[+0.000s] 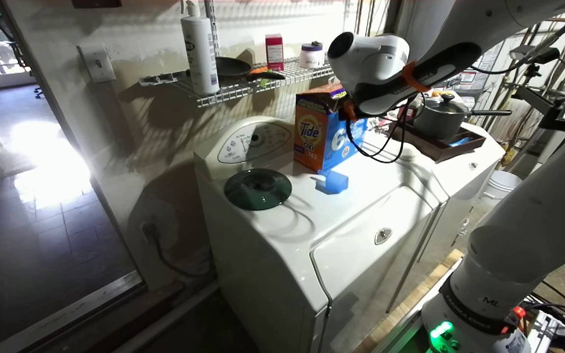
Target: Pick up the blue scoop from the shelf and place it in the washing powder box on top of the washing machine
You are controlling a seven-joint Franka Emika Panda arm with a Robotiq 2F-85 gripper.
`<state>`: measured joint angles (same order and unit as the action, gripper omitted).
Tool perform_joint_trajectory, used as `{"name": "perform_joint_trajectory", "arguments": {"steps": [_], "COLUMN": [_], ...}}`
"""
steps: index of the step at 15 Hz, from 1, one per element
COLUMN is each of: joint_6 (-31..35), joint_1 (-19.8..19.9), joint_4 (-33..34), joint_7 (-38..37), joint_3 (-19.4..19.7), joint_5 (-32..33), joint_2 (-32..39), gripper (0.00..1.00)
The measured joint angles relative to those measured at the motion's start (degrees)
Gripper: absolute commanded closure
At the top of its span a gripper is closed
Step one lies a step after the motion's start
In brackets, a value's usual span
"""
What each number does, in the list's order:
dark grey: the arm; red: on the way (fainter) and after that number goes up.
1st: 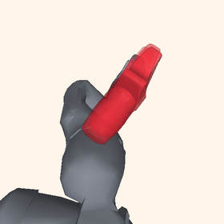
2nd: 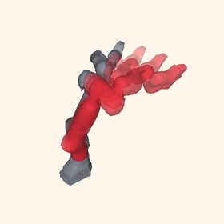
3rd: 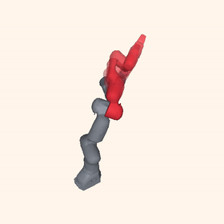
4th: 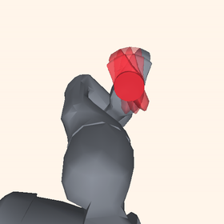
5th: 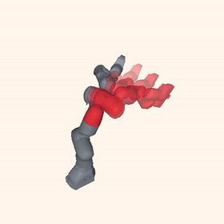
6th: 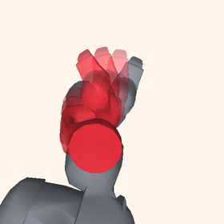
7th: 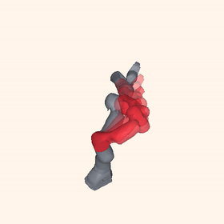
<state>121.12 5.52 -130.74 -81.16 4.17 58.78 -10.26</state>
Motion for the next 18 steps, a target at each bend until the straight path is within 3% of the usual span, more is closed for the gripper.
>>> {"name": "perform_joint_trajectory", "arguments": {"steps": [10,18], "joint_6": [6.6,18.8], "joint_1": [1.4,1.9], "joint_4": [1.5,5.5], "joint_7": [-1.7,-3.3], "joint_3": [1.1,1.3], "joint_5": [0.3,0.8], "joint_2": [0.2,3.3], "gripper": [0.97,0.97]}}
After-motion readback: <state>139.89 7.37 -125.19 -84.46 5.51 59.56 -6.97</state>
